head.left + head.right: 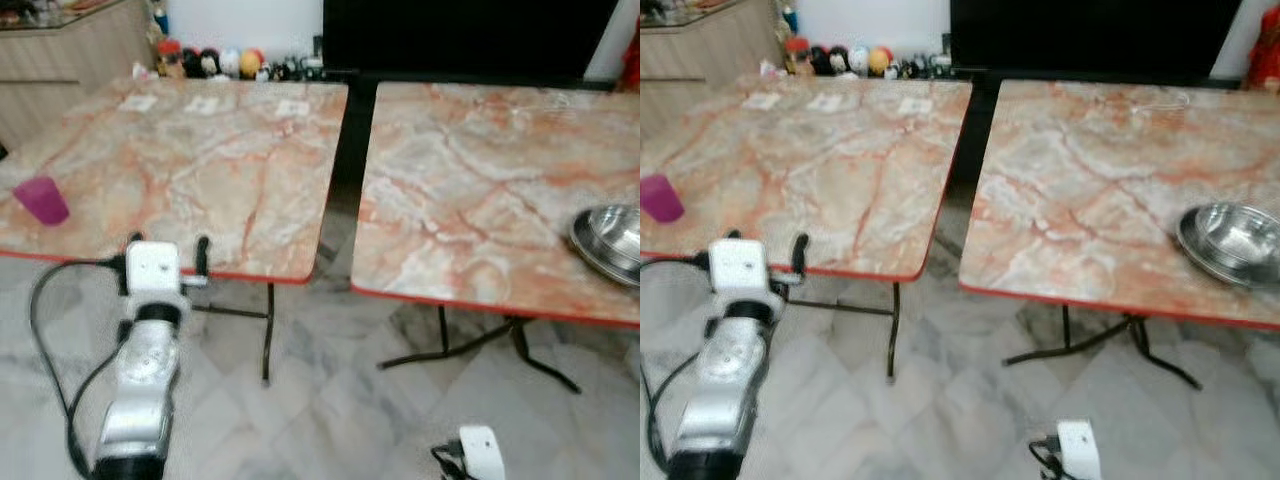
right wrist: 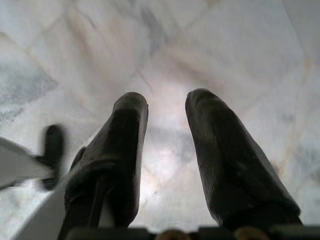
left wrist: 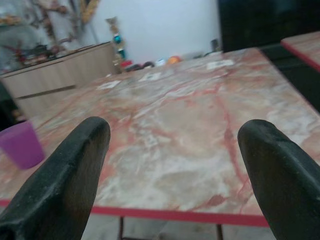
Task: Setting the table
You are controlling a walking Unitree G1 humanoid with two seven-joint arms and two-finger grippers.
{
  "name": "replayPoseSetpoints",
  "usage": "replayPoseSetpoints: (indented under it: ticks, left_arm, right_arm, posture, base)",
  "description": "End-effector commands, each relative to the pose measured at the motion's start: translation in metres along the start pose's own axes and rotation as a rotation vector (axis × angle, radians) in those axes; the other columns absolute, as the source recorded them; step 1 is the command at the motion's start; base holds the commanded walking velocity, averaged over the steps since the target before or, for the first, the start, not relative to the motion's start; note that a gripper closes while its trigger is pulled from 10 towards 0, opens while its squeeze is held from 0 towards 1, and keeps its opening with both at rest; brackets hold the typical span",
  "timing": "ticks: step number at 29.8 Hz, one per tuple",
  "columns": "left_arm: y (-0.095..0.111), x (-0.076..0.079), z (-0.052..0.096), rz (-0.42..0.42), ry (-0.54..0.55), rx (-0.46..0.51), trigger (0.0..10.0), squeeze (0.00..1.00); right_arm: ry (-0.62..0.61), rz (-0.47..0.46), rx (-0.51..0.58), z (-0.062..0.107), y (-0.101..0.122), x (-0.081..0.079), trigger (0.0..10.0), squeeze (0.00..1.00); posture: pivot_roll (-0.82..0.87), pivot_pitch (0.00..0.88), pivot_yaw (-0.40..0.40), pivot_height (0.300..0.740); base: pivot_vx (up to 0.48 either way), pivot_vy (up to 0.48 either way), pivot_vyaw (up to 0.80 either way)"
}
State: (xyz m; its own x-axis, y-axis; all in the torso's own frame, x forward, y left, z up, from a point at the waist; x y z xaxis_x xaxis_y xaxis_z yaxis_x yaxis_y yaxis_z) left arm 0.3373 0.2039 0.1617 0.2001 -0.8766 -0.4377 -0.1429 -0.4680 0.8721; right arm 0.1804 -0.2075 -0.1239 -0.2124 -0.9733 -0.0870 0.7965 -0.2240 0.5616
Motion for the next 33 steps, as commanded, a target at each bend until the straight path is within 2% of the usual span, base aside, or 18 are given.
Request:
replayPoseSetpoints:
  ticks: [1,33]
  left_arm:
    - [0.0002,-0.0073,-0.0011,-0.011,0.015,0.001,10.0,0.00]
    - [0.0002,-0.0050,-0.0002,-0.002,0.002,0.000,10.0,0.00]
  right_arm:
    - [0.012,-0.009,0.018,-0.0017,0.0060,-0.0060,10.0,0.00]
    - [0.018,0.003,0.016,-0.0017,0.0065,-0.0059,10.0,0.00]
  posture:
    - [0.05,0.011,-0.013,0.740]
    - [0.06,0.012,-0.020,0.740]
  base:
    - [0.000,0.480,0.00]
    - [0.000,0.480,0.00]
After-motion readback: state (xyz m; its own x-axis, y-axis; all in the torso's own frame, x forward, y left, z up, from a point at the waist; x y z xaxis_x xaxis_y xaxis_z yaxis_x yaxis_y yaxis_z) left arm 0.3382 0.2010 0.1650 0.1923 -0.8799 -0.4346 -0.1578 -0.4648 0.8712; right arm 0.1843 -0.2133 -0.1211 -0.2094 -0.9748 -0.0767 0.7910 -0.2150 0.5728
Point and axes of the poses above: a point about 5 cm out from each wrist's last joint towards the gripper, its own z axis pointing back from the gripper into the wrist, its own y axis along the axis of the wrist's last joint, x = y × z, the point moved 4 cm from there along -z, pointing out of the wrist towards the gripper, and after that the axes turned 14 degrees about -z, right-handed, at the moved point
